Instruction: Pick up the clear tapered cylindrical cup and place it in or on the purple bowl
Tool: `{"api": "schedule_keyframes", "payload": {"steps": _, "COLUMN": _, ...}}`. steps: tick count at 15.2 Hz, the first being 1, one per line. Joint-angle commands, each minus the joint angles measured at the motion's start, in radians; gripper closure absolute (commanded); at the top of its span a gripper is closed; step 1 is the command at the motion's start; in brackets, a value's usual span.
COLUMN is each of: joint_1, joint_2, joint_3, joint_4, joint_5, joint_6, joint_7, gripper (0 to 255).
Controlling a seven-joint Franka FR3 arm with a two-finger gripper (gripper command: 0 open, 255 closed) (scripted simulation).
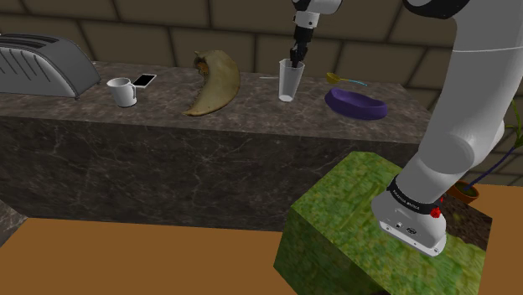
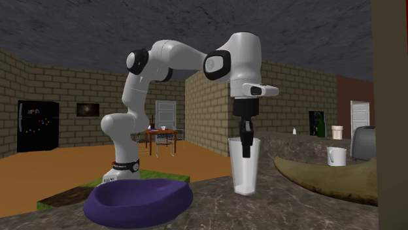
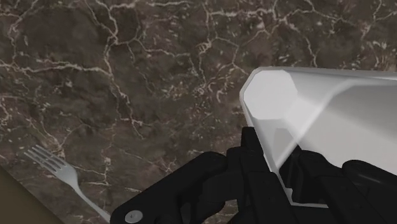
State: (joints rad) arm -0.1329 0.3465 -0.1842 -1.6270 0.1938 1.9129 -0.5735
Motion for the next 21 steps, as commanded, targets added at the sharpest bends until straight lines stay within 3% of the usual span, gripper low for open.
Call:
{"api": "schedule_keyframes", "payload": {"steps": 1, "joint_1": 0.0, "joint_2": -0.01, "joint_3": -0.001, "joint_4": 0.015, "joint_5": -0.003, "joint_6": -0.024, "joint_7": 0.004, "gripper": 255}}
{"api": "schedule_keyframes", "payload": {"steps": 21, "joint_1": -0.01, "joint_2": -0.022, "joint_3": -0.006, "joint_4": 0.266, "joint_5": -0.014, "joint_6": -0.285, "joint_7": 0.038, "gripper": 255}}
